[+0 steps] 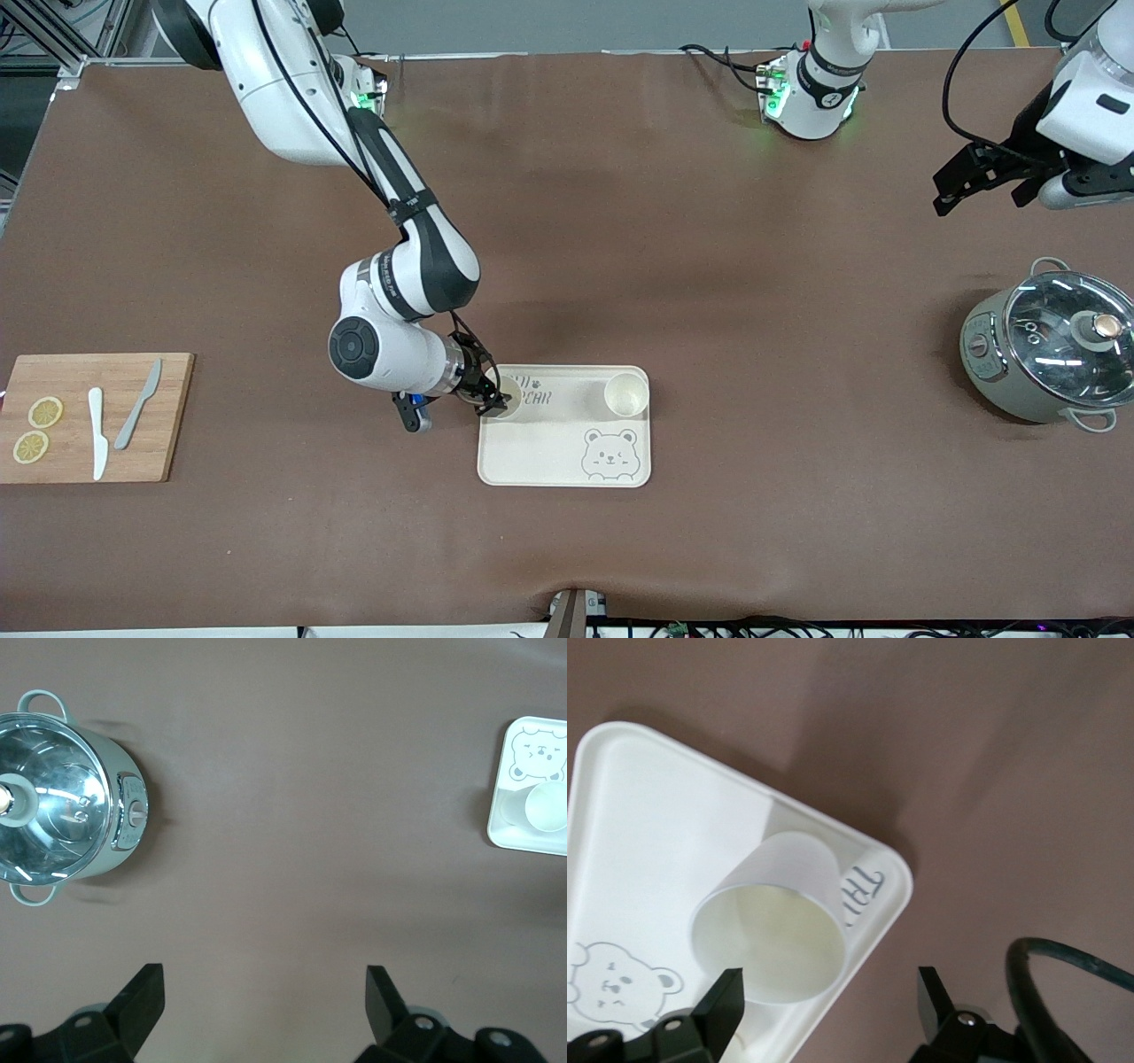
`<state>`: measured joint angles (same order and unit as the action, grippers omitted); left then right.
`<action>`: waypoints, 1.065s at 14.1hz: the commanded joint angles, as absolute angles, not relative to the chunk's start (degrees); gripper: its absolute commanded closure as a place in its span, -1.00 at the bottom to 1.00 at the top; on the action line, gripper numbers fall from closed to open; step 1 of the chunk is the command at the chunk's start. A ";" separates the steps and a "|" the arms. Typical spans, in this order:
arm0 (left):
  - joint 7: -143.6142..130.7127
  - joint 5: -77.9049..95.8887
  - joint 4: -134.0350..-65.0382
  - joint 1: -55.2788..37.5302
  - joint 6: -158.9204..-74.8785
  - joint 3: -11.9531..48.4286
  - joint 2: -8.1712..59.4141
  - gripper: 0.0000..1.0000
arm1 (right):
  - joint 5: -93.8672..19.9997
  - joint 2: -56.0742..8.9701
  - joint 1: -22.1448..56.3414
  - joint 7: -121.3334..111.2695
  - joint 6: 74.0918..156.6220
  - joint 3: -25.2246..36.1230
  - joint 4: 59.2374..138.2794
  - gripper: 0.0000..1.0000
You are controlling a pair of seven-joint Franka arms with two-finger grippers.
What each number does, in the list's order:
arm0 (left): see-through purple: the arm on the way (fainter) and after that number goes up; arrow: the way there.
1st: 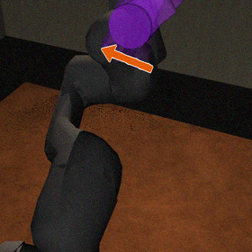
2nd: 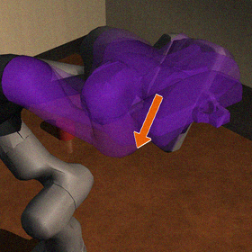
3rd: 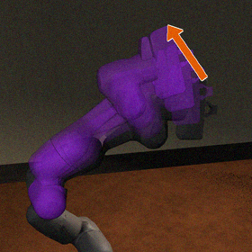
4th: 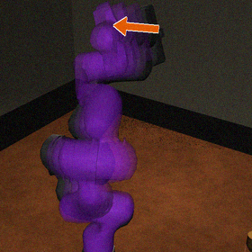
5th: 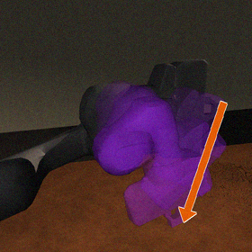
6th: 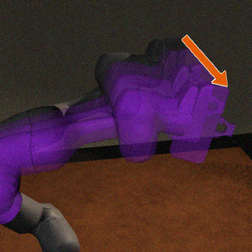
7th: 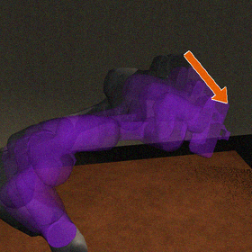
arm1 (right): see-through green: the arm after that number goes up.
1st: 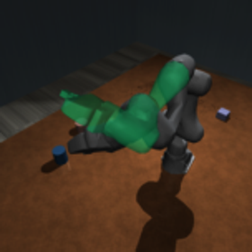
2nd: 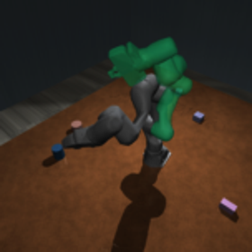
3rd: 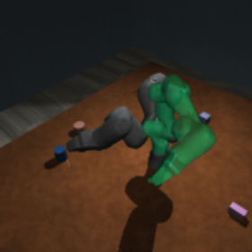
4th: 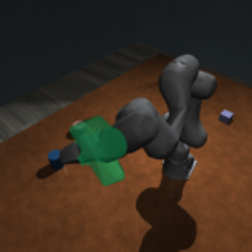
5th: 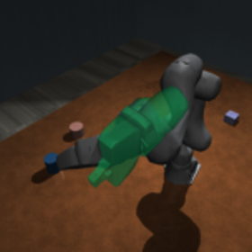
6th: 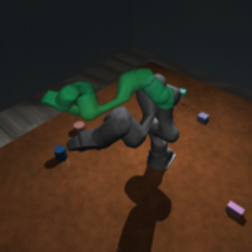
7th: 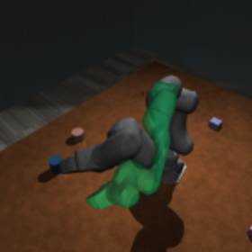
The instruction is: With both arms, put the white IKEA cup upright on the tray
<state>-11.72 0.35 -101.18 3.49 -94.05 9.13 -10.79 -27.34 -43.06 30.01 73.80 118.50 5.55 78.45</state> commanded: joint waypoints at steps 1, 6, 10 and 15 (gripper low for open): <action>-10.02 1.76 -100.47 4.31 -91.25 8.79 -12.05 -1.00 | -26.01 -40.18 27.70 74.36 111.65 5.28 75.60 -1.00; -10.37 1.41 -98.09 4.31 -89.21 8.61 -11.08 -1.00 | -25.13 -38.50 24.89 70.60 107.49 5.36 71.21 -1.00; -10.46 1.06 -96.59 4.31 -88.95 8.70 -9.49 -1.00 | -22.33 -32.61 19.79 68.82 96.71 5.45 70.06 -1.00; -8.88 0.88 -96.24 4.22 -88.68 8.70 -9.32 -1.00 | -17.86 -23.48 15.83 52.07 86.95 5.45 69.96 -1.00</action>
